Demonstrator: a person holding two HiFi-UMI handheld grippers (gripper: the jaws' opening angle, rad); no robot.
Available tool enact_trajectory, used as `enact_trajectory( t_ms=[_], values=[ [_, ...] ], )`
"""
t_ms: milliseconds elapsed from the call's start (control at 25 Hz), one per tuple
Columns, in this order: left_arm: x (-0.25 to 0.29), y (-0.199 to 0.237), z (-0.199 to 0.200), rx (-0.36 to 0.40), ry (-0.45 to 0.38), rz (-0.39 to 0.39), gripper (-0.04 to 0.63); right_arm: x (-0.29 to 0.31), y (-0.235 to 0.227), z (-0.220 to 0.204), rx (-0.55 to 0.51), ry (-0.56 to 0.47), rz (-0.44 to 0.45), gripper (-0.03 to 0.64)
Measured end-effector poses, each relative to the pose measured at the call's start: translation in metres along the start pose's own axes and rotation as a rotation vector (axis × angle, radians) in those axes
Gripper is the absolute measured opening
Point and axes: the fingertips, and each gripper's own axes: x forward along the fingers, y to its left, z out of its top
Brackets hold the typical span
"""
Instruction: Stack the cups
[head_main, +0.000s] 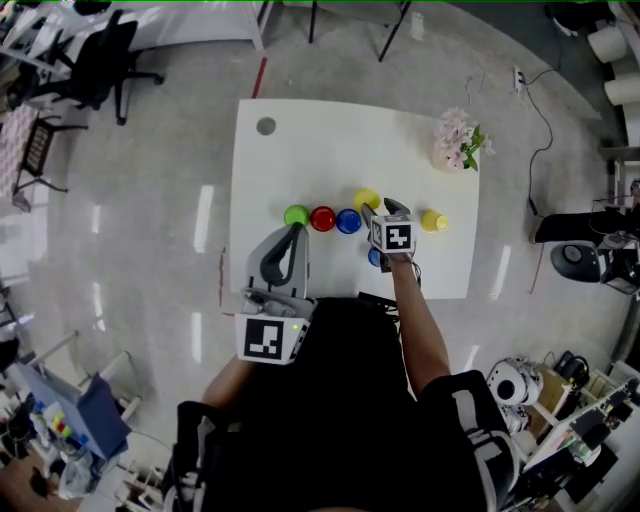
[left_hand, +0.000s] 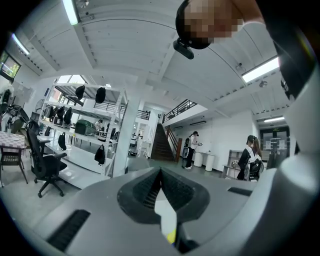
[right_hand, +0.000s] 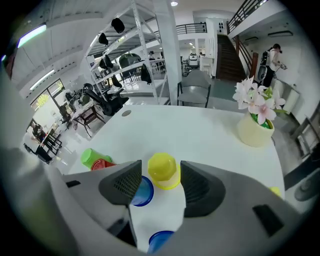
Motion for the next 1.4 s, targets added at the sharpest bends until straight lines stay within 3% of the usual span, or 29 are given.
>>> enact_trajectory(
  t_ms=[760, 1400],
  values=[
    [0.012, 0.003, -0.005, -0.013, 0.013, 0.014, 0.021, 0.019, -0.004, -0.011, -0.025, 0.061, 0.017, 0.224],
    [-0.009, 0.004, 0.005, -0.014, -0.029, 0.015, 0.021, -0.016, 0.008, 0.013, -0.041, -0.008, 0.026, 0.221]
  ],
)
